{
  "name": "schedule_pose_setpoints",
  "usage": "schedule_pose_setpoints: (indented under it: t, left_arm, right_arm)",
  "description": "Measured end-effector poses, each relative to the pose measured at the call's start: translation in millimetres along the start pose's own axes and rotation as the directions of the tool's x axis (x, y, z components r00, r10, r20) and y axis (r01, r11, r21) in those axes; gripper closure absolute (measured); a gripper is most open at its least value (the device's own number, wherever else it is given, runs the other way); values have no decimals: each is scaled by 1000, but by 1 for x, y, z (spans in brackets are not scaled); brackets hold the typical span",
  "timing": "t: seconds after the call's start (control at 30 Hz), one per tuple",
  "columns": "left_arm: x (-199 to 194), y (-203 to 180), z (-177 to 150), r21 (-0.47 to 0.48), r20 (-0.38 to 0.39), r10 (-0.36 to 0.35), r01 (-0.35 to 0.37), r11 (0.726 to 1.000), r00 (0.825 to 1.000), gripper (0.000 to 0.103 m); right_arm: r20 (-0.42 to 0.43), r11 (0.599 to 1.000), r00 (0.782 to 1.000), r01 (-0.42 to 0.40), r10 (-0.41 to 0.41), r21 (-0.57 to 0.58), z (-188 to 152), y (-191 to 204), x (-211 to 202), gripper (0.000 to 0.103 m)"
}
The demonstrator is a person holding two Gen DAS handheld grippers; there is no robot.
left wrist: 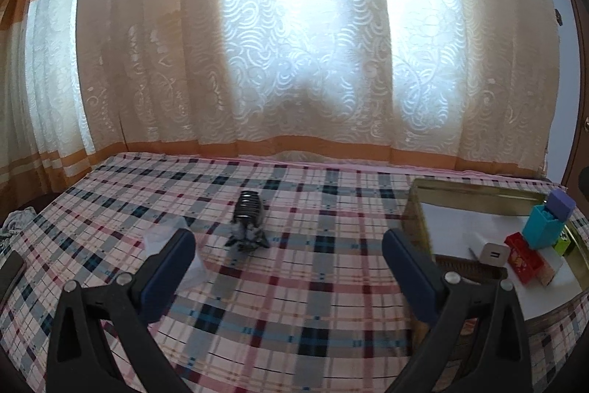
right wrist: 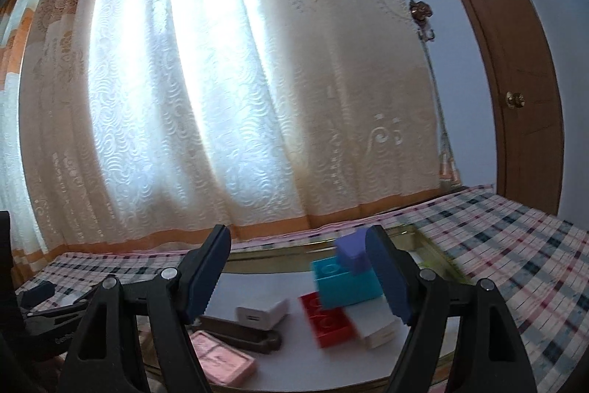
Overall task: Organize rigid objects
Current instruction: 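Move both grippers back toward the clear plastic box and black hair clipper, then grasp the black hair clipper with the right gripper while the left approaches the clear plastic box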
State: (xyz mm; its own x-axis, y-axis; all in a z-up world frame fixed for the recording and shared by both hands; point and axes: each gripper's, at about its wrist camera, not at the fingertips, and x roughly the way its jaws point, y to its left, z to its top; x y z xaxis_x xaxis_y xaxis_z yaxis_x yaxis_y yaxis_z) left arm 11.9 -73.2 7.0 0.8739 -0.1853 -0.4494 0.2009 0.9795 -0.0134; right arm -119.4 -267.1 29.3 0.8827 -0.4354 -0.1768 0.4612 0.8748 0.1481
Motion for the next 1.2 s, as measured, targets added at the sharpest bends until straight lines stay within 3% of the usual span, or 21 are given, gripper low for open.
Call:
schedule_pose_setpoints:
  t: [0.87, 1.2]
  left_arm:
    - [23, 82, 7, -50, -40, 104, -106, 993, 994, 0]
    - [47, 142, 13, -118, -119, 241, -255, 960, 963, 0]
  right_arm:
    - [-103, 981, 977, -193, 188, -37, -22, 115, 23, 25]
    - [-212, 947, 939, -300, 272, -115, -34, 173, 48, 25]
